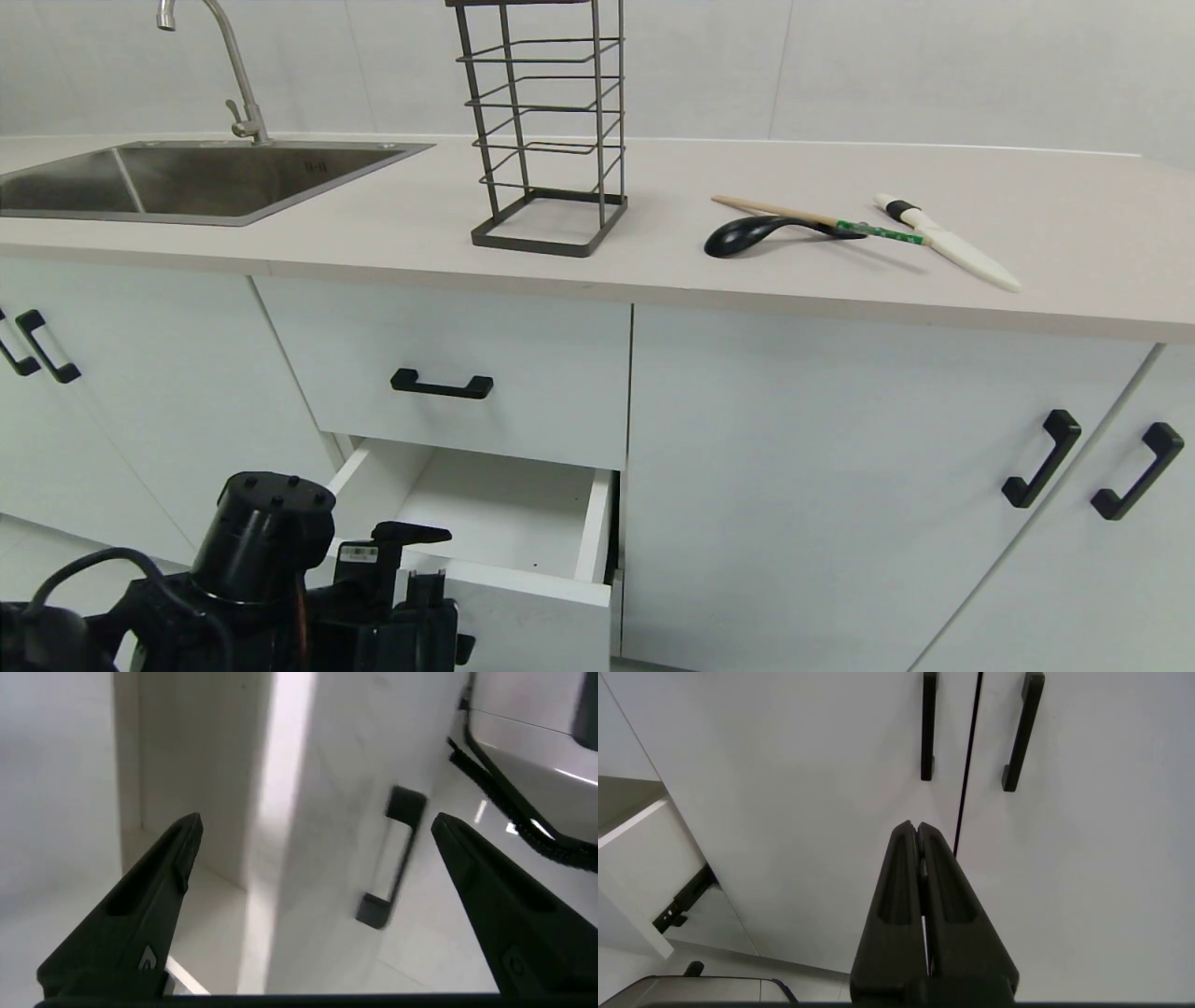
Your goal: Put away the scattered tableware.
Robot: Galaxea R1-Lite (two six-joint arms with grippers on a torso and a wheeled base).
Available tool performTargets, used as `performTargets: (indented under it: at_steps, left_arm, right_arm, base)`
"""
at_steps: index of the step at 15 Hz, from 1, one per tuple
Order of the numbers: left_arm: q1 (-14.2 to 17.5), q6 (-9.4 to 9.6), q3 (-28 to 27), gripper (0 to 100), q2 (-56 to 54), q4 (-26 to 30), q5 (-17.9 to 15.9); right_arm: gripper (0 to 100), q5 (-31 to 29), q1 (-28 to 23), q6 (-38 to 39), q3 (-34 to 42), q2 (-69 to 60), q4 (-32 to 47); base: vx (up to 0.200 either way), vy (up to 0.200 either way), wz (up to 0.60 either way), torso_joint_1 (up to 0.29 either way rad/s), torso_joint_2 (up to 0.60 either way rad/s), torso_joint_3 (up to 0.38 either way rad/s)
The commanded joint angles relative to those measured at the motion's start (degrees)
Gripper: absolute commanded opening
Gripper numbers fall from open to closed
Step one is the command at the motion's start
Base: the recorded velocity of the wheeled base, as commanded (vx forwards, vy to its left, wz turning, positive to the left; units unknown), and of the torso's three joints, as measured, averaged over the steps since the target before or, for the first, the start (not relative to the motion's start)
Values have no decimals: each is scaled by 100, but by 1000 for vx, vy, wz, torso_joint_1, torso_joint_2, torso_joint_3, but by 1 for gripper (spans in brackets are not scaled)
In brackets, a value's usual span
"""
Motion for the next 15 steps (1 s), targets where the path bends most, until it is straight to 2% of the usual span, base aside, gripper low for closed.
performTargets:
  at_steps: [1, 2, 3, 4, 6, 8, 12, 15]
  left_arm:
    - [20, 4, -249, 100, 377, -135, 25]
    - [20, 4, -249, 100, 394, -153, 25]
    - [-33, -4, -284, 100, 764, -557, -1]
    - [-147, -13, -249, 100, 913, -698, -1]
    - [-375, -13, -258, 100, 1098, -742, -28]
    - [-657, -198, -249, 100, 1361, -768, -107]
    - [-815, -215, -240, 100, 1352, -768, -195]
    - [-973, -233, 85, 100, 860, -768, -230]
  right_arm:
    - [0, 4, 1, 0, 1, 8, 0]
    - [0, 4, 1, 0, 1, 8, 0]
    - [0, 4, 1, 0, 1, 8, 0]
    - [0, 4, 1, 0, 1, 8, 0]
    - [0, 4, 1, 0, 1, 8, 0]
    - [0, 4, 1, 0, 1, 8, 0]
    - [0, 4, 1, 0, 1, 8, 0]
    - [0, 4, 1, 0, 1, 8, 0]
  base:
    - [0, 0, 0, 0, 0, 0]
    - [0, 0, 0, 0, 0, 0]
    - [0, 0, 0, 0, 0, 0]
    - [0, 0, 0, 0, 0, 0]
    - [0, 0, 0, 0, 0, 0]
    - [0, 0, 0, 0, 0, 0]
    - [0, 0, 0, 0, 0, 0]
    - [0, 0, 0, 0, 0, 0]
